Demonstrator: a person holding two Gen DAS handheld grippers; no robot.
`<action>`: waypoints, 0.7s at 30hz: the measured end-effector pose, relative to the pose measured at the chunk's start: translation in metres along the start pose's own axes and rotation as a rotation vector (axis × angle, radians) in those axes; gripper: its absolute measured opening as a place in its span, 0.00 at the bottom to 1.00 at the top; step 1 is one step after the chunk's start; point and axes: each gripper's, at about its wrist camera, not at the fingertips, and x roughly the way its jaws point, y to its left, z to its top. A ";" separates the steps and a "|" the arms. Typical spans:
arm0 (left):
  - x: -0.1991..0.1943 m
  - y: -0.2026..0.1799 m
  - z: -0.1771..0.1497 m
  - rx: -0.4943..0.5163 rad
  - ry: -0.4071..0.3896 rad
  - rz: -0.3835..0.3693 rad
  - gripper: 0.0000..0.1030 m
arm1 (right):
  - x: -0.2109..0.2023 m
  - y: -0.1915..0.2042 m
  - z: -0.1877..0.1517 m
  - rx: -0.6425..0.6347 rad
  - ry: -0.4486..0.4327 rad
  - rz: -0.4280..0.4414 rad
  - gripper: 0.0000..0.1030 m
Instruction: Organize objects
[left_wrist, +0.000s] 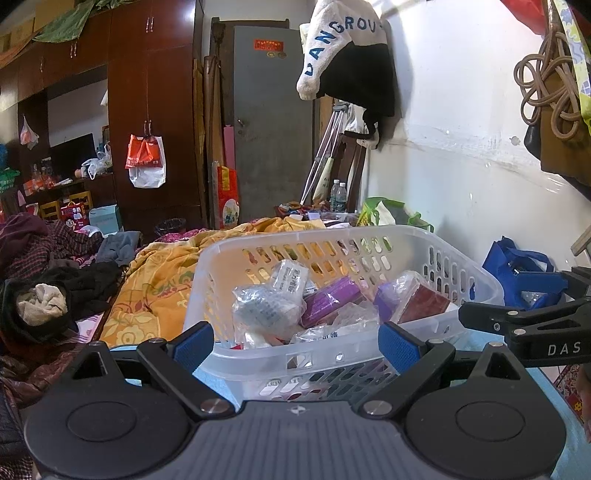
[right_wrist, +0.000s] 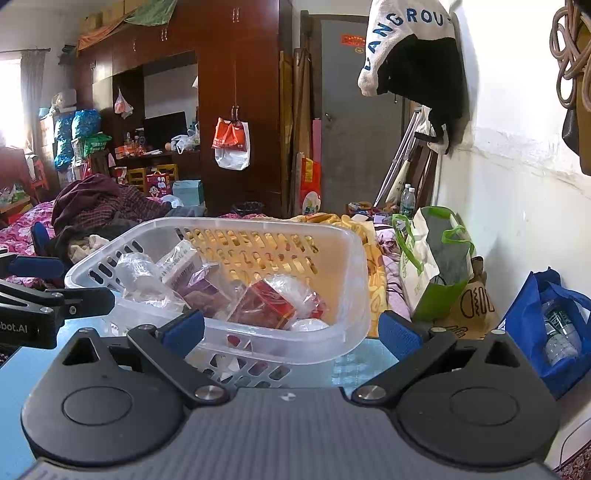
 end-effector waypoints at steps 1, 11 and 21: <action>0.000 0.000 0.000 0.001 0.000 0.001 0.94 | 0.000 0.000 0.000 0.000 0.000 0.000 1.00; 0.000 0.000 0.000 0.001 0.000 -0.001 0.94 | 0.001 -0.002 0.000 -0.003 0.000 0.003 1.00; 0.000 0.000 0.000 0.000 0.001 0.000 0.94 | 0.001 -0.001 -0.002 -0.006 0.000 0.007 1.00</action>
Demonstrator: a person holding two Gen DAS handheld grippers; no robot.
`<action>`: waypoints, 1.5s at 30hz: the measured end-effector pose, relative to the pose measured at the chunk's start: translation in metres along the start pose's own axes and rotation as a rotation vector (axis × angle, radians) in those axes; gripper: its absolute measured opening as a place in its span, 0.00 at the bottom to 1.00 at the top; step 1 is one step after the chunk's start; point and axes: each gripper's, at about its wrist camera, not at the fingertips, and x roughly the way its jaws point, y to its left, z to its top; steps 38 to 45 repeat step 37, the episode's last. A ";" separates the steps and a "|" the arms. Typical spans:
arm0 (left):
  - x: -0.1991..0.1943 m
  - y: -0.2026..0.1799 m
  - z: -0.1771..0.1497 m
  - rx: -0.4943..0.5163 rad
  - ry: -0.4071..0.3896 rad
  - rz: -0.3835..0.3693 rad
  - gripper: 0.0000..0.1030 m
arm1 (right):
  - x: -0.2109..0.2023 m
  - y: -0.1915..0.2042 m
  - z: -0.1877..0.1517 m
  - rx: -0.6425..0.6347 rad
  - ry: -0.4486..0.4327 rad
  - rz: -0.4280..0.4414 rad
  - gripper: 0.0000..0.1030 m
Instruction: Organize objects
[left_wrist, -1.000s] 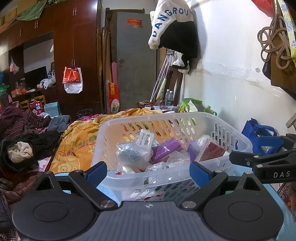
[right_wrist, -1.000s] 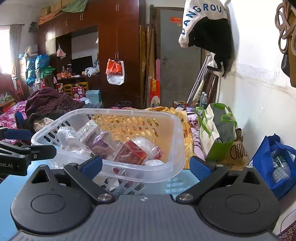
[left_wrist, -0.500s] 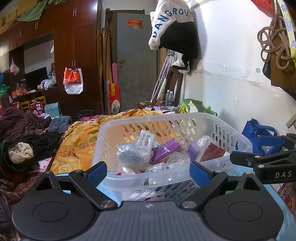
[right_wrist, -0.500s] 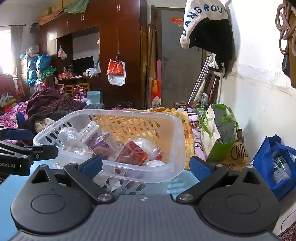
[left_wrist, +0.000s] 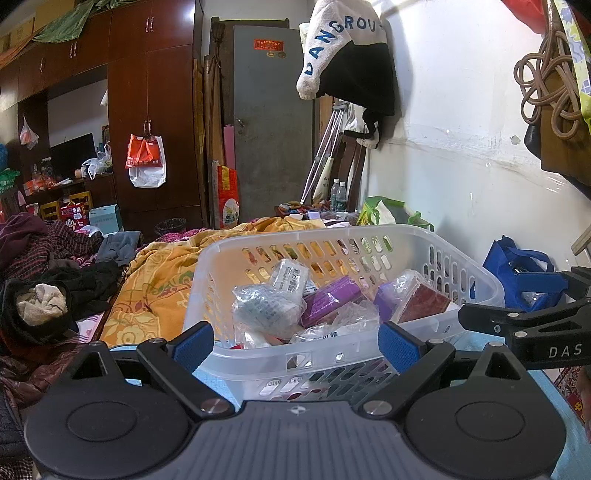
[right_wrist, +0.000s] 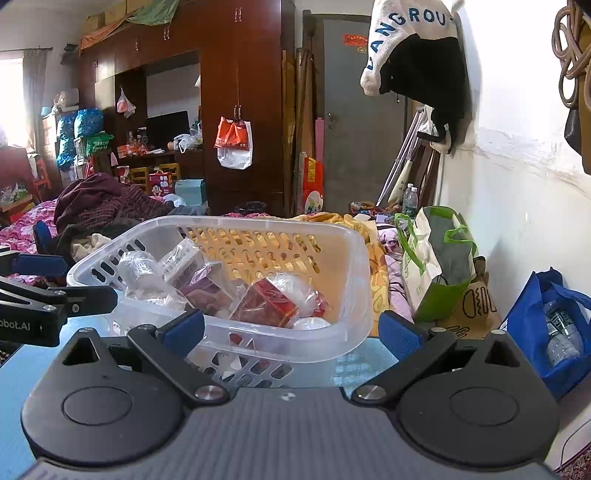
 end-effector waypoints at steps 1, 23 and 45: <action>0.000 0.000 0.000 0.000 0.000 0.000 0.94 | 0.000 0.000 0.000 0.000 0.000 0.001 1.00; 0.002 0.000 -0.001 -0.001 0.006 -0.004 0.94 | 0.000 -0.001 0.001 -0.008 0.000 0.006 1.00; 0.002 -0.003 -0.004 0.009 -0.012 -0.007 0.94 | 0.004 -0.003 0.000 -0.019 0.005 0.012 1.00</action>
